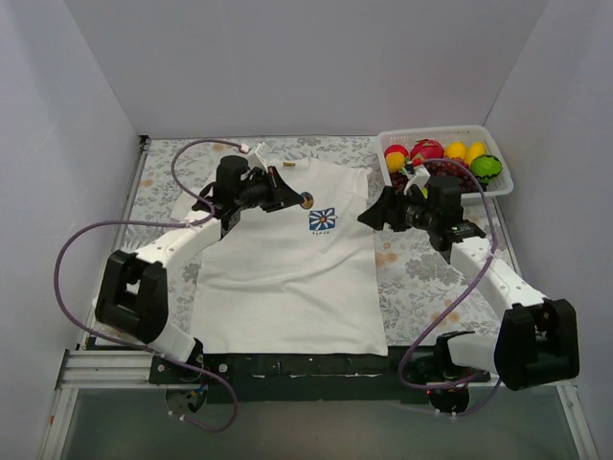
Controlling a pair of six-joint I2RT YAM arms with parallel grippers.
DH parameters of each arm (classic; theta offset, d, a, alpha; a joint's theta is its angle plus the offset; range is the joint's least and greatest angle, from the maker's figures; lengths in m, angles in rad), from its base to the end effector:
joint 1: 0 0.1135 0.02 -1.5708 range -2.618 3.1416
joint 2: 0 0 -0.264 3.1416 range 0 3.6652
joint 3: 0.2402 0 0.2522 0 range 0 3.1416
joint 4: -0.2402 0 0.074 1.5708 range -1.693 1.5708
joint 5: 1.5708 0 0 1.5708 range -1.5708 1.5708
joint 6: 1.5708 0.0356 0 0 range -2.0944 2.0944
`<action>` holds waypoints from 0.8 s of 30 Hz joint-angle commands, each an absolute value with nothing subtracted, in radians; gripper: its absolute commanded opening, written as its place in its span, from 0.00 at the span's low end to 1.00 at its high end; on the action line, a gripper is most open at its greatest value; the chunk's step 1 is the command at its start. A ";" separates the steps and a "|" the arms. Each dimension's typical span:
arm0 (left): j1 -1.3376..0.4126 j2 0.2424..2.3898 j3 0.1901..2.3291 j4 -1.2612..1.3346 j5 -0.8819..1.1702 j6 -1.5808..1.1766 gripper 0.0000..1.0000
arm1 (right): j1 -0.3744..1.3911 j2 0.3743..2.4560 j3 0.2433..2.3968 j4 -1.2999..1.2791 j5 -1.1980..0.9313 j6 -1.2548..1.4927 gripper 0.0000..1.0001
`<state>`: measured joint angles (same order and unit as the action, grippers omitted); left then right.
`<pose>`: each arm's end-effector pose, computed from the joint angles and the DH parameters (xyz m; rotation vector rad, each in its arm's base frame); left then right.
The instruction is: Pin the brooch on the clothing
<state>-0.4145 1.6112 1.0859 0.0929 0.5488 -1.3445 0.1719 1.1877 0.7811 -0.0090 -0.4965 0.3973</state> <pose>0.3289 -0.1650 0.2626 -0.6677 2.2641 -1.5621 0.2595 0.0623 0.2741 -0.1038 2.0323 0.8559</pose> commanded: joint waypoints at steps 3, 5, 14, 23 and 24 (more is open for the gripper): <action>-0.358 1.304 0.971 -0.098 0.462 -1.223 0.00 | 0.368 1.336 0.884 0.187 -0.623 0.405 0.80; -0.338 1.238 0.944 -0.138 0.440 -1.220 0.00 | 0.425 1.364 0.867 0.302 -0.656 0.417 0.76; -0.295 1.144 0.805 -0.086 0.543 -1.235 0.00 | 0.549 1.491 0.864 0.622 -0.776 0.570 0.71; -0.293 1.103 0.722 0.080 0.679 -1.247 0.00 | 0.580 1.594 0.913 0.732 -0.802 0.660 0.63; -0.295 1.103 0.724 0.077 0.695 -1.243 0.00 | 0.580 1.597 0.916 0.732 -0.801 0.669 0.63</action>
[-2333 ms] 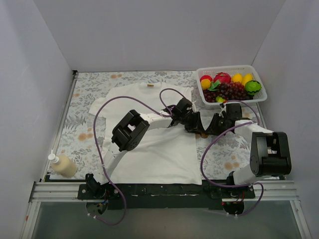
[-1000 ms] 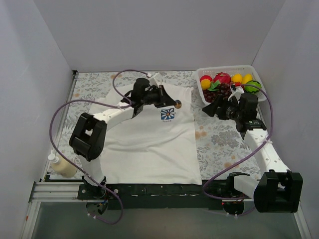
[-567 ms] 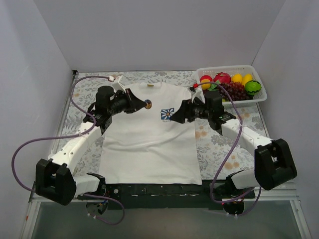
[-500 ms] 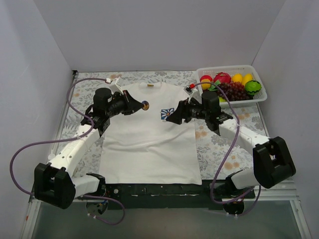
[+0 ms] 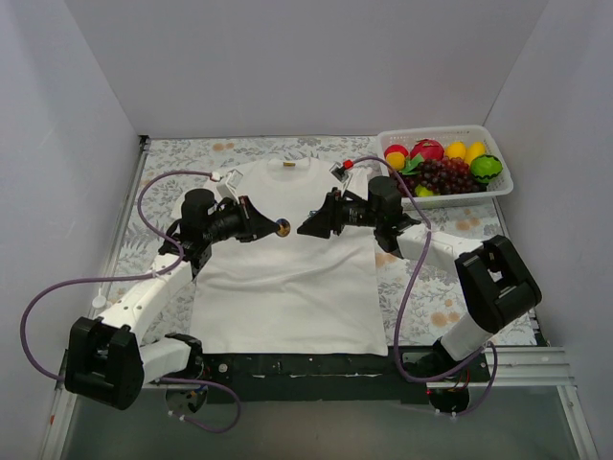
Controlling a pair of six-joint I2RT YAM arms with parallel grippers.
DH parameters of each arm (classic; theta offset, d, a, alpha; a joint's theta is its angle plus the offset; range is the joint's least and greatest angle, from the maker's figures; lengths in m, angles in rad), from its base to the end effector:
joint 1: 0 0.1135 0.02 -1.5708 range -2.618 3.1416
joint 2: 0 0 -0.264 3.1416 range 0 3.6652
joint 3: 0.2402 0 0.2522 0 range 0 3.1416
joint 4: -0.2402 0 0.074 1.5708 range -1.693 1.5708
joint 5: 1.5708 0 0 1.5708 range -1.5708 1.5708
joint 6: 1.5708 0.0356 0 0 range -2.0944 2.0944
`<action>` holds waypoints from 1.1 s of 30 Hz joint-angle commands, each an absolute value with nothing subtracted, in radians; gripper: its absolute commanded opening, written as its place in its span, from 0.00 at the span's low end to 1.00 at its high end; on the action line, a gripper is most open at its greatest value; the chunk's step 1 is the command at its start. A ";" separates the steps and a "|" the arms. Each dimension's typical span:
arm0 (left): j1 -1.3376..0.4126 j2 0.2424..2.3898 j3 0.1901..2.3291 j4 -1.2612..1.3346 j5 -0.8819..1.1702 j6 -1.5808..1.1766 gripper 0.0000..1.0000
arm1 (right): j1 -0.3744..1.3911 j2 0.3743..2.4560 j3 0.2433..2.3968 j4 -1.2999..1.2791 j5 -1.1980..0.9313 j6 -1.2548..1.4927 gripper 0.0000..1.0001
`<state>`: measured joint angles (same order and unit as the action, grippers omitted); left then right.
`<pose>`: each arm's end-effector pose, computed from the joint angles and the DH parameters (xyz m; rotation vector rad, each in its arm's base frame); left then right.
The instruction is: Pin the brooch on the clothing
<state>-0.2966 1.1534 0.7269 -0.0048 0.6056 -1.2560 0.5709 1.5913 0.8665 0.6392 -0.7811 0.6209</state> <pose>0.2376 -0.0938 0.2649 -0.6409 2.2108 -1.5162 0.2788 0.2089 0.2515 -0.6195 1.7721 1.5030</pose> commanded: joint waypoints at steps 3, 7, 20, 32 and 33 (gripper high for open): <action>-0.293 1.095 0.721 0.093 0.751 -1.243 0.00 | 0.580 1.618 0.928 0.742 -0.824 0.701 0.62; -0.293 1.097 0.712 0.135 0.782 -1.244 0.00 | 0.581 1.634 0.922 0.830 -0.842 0.755 0.61; -0.293 1.109 0.699 0.178 0.821 -1.275 0.00 | 0.601 1.658 0.946 0.850 -0.862 0.773 0.38; -0.293 1.132 0.719 0.155 0.813 -1.272 0.32 | 0.615 1.626 0.954 0.772 -0.867 0.715 0.01; -0.295 1.128 0.739 0.115 0.795 -1.256 0.49 | 0.615 1.617 0.959 0.731 -0.859 0.691 0.01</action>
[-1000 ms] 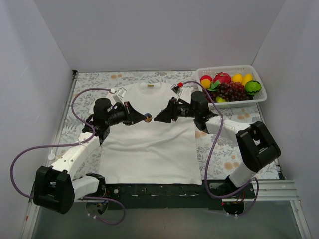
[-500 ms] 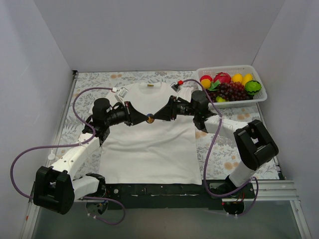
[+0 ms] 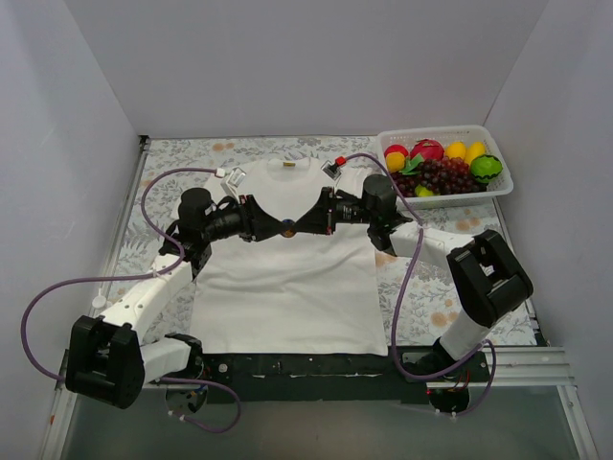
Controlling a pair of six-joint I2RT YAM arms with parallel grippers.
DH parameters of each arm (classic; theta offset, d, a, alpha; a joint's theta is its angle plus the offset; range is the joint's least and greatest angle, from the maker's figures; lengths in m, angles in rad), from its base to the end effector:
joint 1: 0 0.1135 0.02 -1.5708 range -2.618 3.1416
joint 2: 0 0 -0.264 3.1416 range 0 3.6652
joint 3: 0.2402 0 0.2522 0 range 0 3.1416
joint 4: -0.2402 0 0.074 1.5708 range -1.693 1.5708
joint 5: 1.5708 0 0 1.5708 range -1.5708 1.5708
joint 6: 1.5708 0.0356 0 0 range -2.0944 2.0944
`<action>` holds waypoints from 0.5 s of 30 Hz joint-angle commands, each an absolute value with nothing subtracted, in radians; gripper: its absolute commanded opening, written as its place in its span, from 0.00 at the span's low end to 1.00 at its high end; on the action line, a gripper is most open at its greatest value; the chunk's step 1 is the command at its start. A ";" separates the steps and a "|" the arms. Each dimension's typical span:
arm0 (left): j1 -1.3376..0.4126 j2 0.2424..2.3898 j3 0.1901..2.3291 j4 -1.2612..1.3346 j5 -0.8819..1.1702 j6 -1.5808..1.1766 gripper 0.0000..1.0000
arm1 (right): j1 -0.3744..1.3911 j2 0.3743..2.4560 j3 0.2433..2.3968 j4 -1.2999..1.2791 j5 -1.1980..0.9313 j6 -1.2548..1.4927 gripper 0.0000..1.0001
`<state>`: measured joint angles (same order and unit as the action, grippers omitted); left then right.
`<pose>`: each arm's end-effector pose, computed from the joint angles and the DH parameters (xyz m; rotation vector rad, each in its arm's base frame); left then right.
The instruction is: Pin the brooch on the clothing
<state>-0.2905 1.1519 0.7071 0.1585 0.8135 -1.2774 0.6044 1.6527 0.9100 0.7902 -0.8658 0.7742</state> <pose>0.2360 -0.0975 0.2756 -0.3976 2.1641 -1.7450 0.2805 0.2266 0.2598 -0.6545 1.7059 1.6830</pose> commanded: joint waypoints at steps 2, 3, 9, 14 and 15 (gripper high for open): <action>-0.295 1.115 0.762 0.075 0.732 -1.244 0.67 | 0.615 1.582 0.966 0.643 -0.824 0.606 0.01; -0.295 1.114 0.802 0.014 0.703 -1.240 0.76 | 0.615 1.569 0.969 0.617 -0.812 0.579 0.01; -0.295 1.115 0.908 -0.106 0.626 -1.264 0.98 | 0.621 1.474 1.002 0.398 -0.663 0.365 0.01; -0.295 1.132 0.943 -0.126 0.614 -1.301 0.98 | 0.629 1.422 1.003 0.331 -0.585 0.275 0.01; -0.295 1.138 0.946 -0.129 0.617 -1.301 0.98 | 0.632 1.419 1.000 0.328 -0.568 0.269 0.01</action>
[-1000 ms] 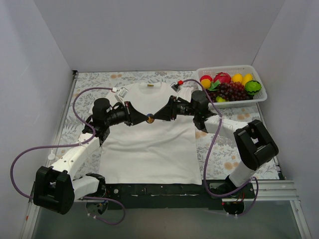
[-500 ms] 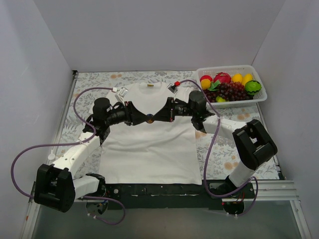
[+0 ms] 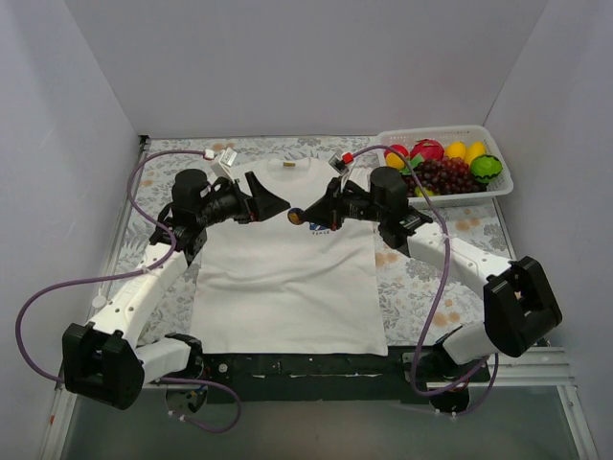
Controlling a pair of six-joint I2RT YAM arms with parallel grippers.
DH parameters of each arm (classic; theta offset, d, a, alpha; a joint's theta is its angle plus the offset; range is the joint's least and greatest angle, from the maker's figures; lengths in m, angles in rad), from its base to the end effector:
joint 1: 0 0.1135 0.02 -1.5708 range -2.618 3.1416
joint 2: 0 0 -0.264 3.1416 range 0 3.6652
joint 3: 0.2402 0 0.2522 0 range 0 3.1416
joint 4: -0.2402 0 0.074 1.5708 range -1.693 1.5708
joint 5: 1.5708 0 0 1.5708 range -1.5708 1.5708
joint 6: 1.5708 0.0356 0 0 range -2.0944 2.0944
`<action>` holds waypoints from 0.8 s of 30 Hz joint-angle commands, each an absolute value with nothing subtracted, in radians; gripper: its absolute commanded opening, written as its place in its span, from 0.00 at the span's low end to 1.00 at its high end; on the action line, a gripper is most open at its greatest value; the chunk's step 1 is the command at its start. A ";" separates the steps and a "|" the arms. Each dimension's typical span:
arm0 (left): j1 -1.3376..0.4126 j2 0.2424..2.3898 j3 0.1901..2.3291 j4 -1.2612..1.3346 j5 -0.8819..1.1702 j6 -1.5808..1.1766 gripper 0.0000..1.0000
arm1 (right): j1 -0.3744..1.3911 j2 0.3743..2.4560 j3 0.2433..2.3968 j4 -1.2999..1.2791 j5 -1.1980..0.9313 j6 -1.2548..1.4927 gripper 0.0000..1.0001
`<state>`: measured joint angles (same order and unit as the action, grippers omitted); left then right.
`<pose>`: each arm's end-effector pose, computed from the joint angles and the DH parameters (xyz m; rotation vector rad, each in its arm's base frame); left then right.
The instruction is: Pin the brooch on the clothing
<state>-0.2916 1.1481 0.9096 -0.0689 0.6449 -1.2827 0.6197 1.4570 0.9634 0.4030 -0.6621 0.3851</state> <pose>0.2444 -0.0957 0.3237 -0.5530 2.1149 -1.6014 0.2607 0.2129 0.3033 -0.7425 1.6563 1.2832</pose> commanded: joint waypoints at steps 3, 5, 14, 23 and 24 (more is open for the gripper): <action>-0.293 1.152 0.954 -0.135 0.617 -1.295 0.98 | 0.640 1.410 0.997 0.307 -0.543 0.246 0.01; -0.295 1.161 0.962 -0.137 0.620 -1.293 0.98 | 0.649 1.404 1.009 0.270 -0.520 0.227 0.01; -0.295 1.195 1.009 -0.198 0.618 -1.284 0.98 | 0.758 1.401 1.111 0.111 -0.281 0.071 0.01; -0.295 1.175 1.034 -0.258 0.580 -1.253 0.98 | 0.877 1.367 1.109 0.061 -0.008 -0.064 0.01; -0.293 1.177 1.037 -0.265 0.574 -1.252 0.98 | 0.882 1.361 1.105 0.061 0.030 -0.087 0.01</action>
